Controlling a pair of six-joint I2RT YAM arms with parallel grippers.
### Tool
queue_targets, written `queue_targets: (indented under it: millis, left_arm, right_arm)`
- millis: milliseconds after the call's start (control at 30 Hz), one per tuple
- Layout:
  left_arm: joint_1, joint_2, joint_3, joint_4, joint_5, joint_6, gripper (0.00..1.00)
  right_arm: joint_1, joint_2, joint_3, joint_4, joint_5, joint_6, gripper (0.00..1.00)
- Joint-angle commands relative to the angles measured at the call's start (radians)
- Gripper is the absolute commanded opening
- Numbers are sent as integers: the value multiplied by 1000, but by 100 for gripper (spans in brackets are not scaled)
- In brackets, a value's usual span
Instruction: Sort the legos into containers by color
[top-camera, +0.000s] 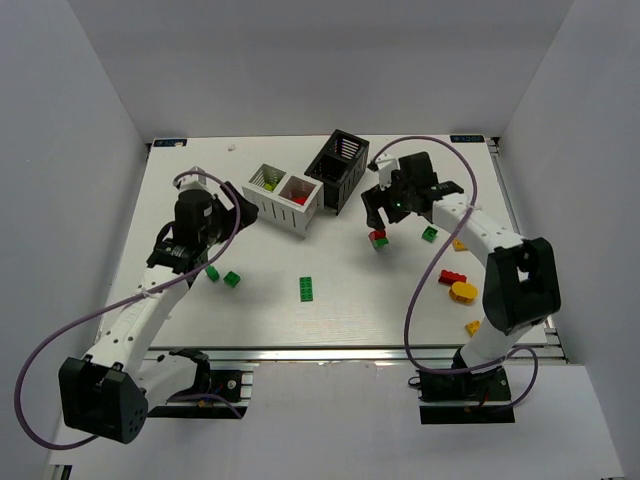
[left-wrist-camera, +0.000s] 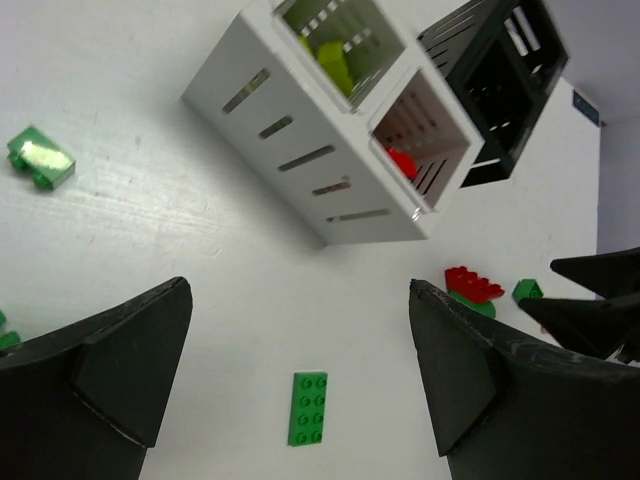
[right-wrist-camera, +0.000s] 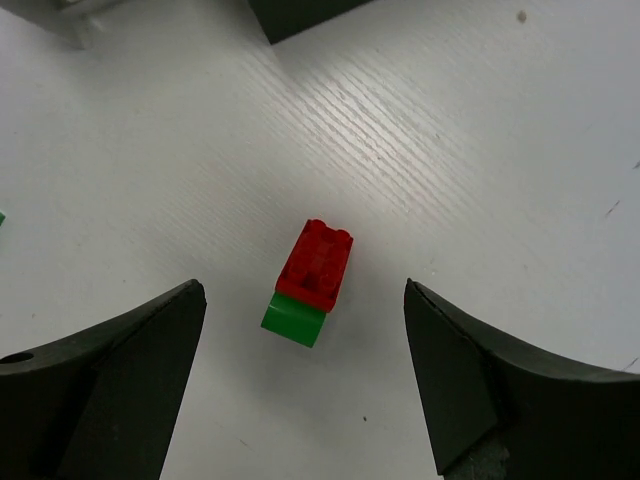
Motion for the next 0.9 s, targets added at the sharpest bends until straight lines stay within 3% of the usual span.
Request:
queue_targets:
  millis: [0, 200, 867]
  left_arm:
    - [9, -59, -45, 53, -13, -26, 98]
    - [10, -69, -109, 90, -5, -55, 98]
    - [13, -68, -123, 101, 30, -81, 98]
  right_arm:
    - [16, 40, 99, -82, 93, 103, 84]
    - [36, 169, 178, -140, 177, 202, 81]
    - [54, 247, 156, -156, 145, 199, 68]
